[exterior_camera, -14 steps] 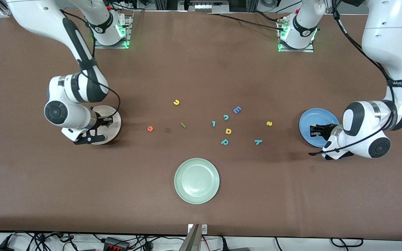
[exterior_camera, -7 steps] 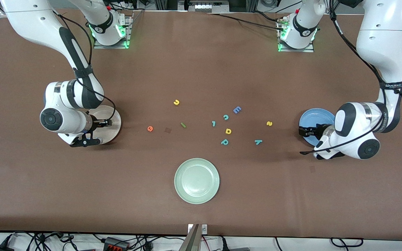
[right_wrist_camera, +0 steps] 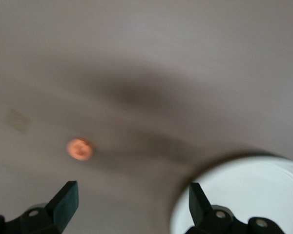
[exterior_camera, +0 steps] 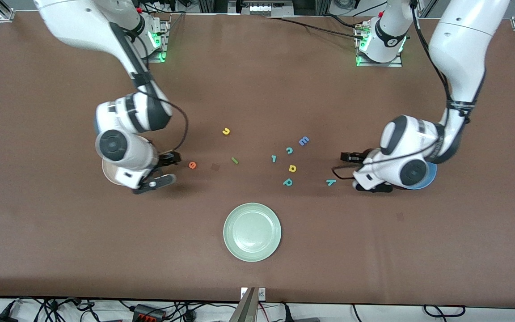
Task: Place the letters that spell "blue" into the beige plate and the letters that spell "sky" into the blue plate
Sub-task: 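Grasp the orange e with the right gripper while the left grasps yellow 2, then drop the e on the tan plate while the left gripper drops 2 on blue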
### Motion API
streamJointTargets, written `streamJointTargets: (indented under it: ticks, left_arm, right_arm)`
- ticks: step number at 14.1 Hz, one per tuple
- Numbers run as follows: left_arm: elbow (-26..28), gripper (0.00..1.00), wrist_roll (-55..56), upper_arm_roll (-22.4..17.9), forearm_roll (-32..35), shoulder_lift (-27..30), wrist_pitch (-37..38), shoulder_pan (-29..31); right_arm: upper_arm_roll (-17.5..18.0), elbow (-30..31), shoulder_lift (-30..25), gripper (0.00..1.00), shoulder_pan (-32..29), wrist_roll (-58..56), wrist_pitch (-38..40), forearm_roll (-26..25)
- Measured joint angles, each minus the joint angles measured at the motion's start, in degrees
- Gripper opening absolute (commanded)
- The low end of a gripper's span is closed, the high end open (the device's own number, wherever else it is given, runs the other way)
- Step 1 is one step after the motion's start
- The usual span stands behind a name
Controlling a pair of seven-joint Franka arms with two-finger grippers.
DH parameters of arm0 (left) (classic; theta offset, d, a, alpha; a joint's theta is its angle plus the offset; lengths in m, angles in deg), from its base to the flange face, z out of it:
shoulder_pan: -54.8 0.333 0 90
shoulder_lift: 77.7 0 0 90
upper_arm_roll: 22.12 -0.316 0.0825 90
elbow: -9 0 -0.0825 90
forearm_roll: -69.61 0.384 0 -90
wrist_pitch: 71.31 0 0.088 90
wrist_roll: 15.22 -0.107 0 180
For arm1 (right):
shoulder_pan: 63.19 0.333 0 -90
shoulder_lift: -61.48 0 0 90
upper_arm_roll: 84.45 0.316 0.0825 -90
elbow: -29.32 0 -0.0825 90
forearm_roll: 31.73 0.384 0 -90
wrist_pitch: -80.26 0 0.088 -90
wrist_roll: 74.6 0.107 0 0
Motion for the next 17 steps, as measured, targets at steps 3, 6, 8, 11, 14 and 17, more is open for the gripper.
streamJointTargets:
  ticks: [3, 6, 8, 11, 14, 17]
  left_arm:
    - [9.59, 1.00, -0.15, 0.23, 2.01, 2.16, -12.71, -0.41]
    - [12.18, 0.70, -0.75, 0.14, 2.14, 2.82, -16.01, 0.40]
    - [12.54, 0.58, -1.21, 0.09, 2.17, 2.83, -17.60, 1.13]
    - [12.69, 0.58, -2.35, 0.12, 2.17, 2.88, -18.08, 1.69]
    - [12.71, 0.58, -2.45, 0.16, 2.17, 2.88, -18.12, 1.67]
    - [12.71, 0.59, -2.55, 0.16, 2.17, 2.89, -18.15, 1.67]
  right_arm:
    - [0.71, -0.07, 3.42, 0.93, 2.93, -0.41, -2.88, 0.00]
    - [0.89, -0.15, 4.32, 0.74, 3.83, -0.96, -4.81, 0.00]
    - [0.91, -0.16, 4.88, 0.67, 4.29, -1.42, -5.64, -0.11]
    - [0.91, -0.17, 6.15, 0.56, 4.45, -2.45, -6.34, -0.12]
    - [0.90, -0.18, 7.01, 0.53, 4.43, -2.49, -6.63, -0.12]
    - [0.81, -0.24, 7.02, 0.47, 4.36, -2.49, -6.60, -0.12]
